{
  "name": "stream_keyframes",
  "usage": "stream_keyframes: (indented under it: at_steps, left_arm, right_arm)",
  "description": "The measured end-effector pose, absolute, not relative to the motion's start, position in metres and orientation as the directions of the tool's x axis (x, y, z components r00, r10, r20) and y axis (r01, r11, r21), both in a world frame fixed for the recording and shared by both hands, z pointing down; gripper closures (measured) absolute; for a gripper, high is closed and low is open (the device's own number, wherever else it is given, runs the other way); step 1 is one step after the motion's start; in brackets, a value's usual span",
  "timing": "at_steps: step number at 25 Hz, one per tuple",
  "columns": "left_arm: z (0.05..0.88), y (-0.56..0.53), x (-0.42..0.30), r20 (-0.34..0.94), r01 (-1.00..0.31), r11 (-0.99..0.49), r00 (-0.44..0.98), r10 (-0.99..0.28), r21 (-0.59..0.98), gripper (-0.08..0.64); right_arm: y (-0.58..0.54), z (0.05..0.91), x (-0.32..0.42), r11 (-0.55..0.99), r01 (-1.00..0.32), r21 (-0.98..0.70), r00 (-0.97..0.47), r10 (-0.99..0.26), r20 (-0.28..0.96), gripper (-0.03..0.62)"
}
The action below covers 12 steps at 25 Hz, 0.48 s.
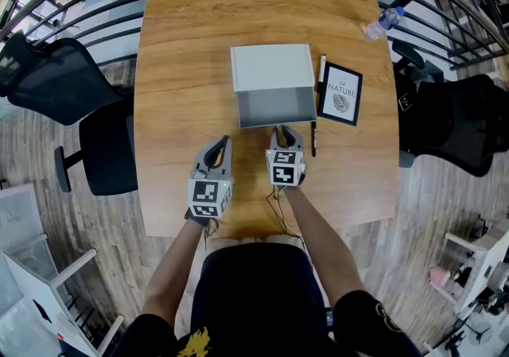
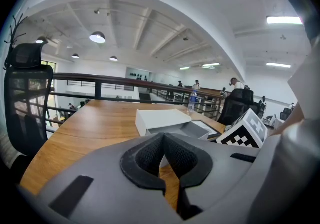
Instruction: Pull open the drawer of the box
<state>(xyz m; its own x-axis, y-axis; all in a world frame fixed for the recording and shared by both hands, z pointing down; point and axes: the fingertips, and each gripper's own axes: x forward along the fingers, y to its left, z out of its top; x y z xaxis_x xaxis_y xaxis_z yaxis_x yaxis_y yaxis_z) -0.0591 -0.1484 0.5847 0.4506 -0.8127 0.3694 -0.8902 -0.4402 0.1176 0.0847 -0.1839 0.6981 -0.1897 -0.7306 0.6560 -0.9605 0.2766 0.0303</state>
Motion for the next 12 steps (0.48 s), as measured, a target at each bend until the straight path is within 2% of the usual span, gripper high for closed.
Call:
stream_keyframes:
  at_steps: [12]
  left_arm:
    - [0.5852,-0.1484,-0.0596,0.368,-0.889,-0.442,0.453,-0.812,0.119,0.543]
  right_arm:
    - [-0.1773,0.6976,0.0859,0.279,-0.96,0.023,-0.196,-0.728,0.657,0.526]
